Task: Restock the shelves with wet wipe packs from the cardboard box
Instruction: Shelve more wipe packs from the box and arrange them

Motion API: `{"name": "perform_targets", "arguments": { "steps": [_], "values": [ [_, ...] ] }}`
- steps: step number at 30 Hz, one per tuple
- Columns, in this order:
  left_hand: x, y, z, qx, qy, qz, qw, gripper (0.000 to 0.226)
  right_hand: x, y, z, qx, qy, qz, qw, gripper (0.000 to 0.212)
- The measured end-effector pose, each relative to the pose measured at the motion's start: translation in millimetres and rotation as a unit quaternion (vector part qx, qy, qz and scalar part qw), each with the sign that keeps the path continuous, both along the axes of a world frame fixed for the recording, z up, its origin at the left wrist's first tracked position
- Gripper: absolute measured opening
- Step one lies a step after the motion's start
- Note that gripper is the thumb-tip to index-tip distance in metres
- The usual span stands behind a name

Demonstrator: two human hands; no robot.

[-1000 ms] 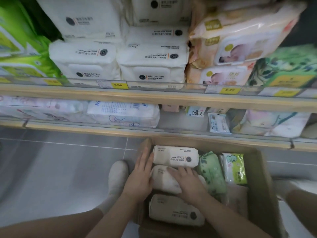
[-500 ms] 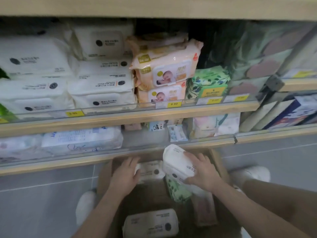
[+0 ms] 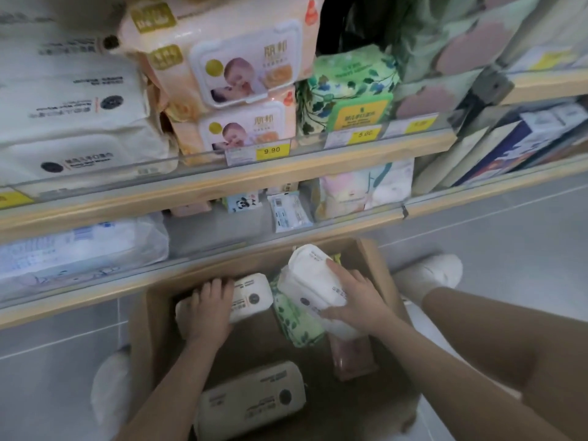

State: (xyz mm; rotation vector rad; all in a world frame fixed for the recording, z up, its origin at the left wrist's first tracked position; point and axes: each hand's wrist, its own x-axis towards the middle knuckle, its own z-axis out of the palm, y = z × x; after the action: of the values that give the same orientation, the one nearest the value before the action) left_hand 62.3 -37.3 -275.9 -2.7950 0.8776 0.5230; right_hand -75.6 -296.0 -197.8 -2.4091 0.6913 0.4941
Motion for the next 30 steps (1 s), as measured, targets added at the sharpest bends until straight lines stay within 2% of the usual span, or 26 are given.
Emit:
{"name": "perform_targets", "arguments": {
  "steps": [9, 15, 20, 26, 30],
  "values": [
    [3, -1, 7, 0.033, 0.055, -0.01, 0.998, 0.088, 5, -3, -2, 0.047, -0.009, -0.015, 0.999, 0.102],
    [-20, 5, 44, 0.023, 0.074, -0.023, 0.997, 0.087, 5, 7, 14, 0.021, -0.005, -0.012, 1.0, 0.103],
    [-25, 19, 110, -0.023, 0.045, -0.048, 0.998, 0.093, 2, 10, 64, -0.006, -0.016, 0.048, 0.999, 0.097],
    [-15, 42, 222, -0.094, 0.006, -0.035, 0.995, 0.107, 26, 20, 146, -0.034, -0.11, 0.098, 0.989, 0.099],
    [1, 79, 276, -0.118, -0.055, -0.032, 0.991, 0.103, 57, 44, 197, -0.055, -0.174, 0.149, 0.972, 0.1]
  ]
}}
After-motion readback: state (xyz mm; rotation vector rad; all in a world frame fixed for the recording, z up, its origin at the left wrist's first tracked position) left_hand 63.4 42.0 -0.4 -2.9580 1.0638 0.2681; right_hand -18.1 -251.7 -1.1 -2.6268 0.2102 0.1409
